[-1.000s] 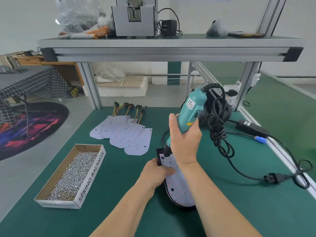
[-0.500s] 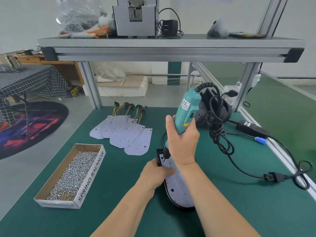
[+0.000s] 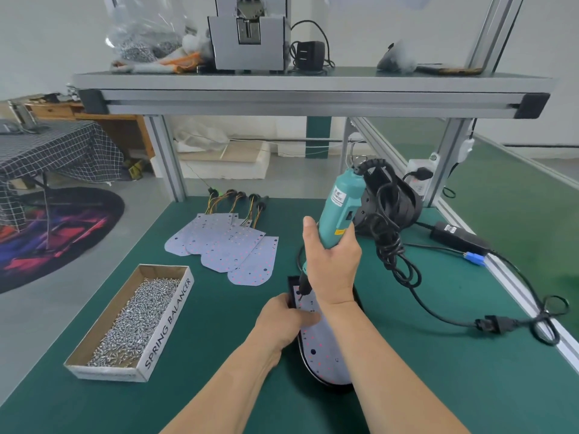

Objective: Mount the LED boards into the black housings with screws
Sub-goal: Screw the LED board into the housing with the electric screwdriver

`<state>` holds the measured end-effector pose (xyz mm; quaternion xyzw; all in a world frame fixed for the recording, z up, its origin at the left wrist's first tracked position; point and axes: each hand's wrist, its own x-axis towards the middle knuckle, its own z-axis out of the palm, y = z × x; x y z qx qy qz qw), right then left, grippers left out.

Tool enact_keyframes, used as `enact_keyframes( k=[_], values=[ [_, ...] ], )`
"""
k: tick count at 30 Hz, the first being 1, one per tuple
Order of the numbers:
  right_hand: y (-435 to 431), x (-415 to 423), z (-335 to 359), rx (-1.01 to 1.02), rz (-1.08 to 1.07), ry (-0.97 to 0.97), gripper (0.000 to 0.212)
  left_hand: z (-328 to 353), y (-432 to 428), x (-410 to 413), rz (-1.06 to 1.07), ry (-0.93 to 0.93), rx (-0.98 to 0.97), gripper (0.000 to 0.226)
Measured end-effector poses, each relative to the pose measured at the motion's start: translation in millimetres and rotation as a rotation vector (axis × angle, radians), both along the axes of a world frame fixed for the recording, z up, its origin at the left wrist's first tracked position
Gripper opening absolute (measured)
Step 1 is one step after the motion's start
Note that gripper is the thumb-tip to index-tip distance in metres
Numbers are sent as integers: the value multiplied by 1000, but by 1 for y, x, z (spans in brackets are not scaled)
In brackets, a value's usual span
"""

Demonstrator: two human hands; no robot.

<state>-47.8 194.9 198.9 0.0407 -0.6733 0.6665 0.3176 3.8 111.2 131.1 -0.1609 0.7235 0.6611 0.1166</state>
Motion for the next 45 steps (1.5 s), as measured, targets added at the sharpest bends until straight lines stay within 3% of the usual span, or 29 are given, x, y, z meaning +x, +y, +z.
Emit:
enact_keyframes(
  k=[5, 9, 14, 21, 26, 29, 31, 34, 36, 40, 42, 45],
  values=[
    [14, 9, 14, -76, 26, 23, 28, 5, -1, -2, -11, -14, 40, 31],
    [42, 6, 28, -144, -86, 41, 23, 6, -2, 0, -26, -17, 28, 27],
    [96, 2, 1, -188, -266, -95, 29, 6, -3, 1, -11, -11, 23, 35],
    [165, 1, -44, -126, -453, -426, 45, 3, -5, -4, 67, 11, -47, 48],
    [186, 4, -61, 95, -537, -622, 68, 7, -4, -10, 142, 86, -160, 47],
    [187, -1, -59, 392, -687, -581, 81, 8, -2, -12, 167, 95, -174, 48],
    [189, -13, -52, 631, -724, -514, 76, 6, -2, -12, 159, 102, -212, 44],
    [190, -46, -37, 1035, -499, -603, 46, -1, -5, -13, 135, 111, -265, 29],
    [189, -69, -33, 1173, -313, -749, 39, -4, -6, -16, 124, 108, -283, 26],
    [195, -102, -39, 1351, -153, -906, 56, -8, -7, -17, 122, 104, -287, 25],
    [197, -110, -41, 1426, -140, -914, 53, -8, -8, -19, 123, 100, -295, 25],
    [183, -107, -45, 1374, -63, -834, 41, -8, -8, -21, 132, 84, -296, 25]
  ],
)
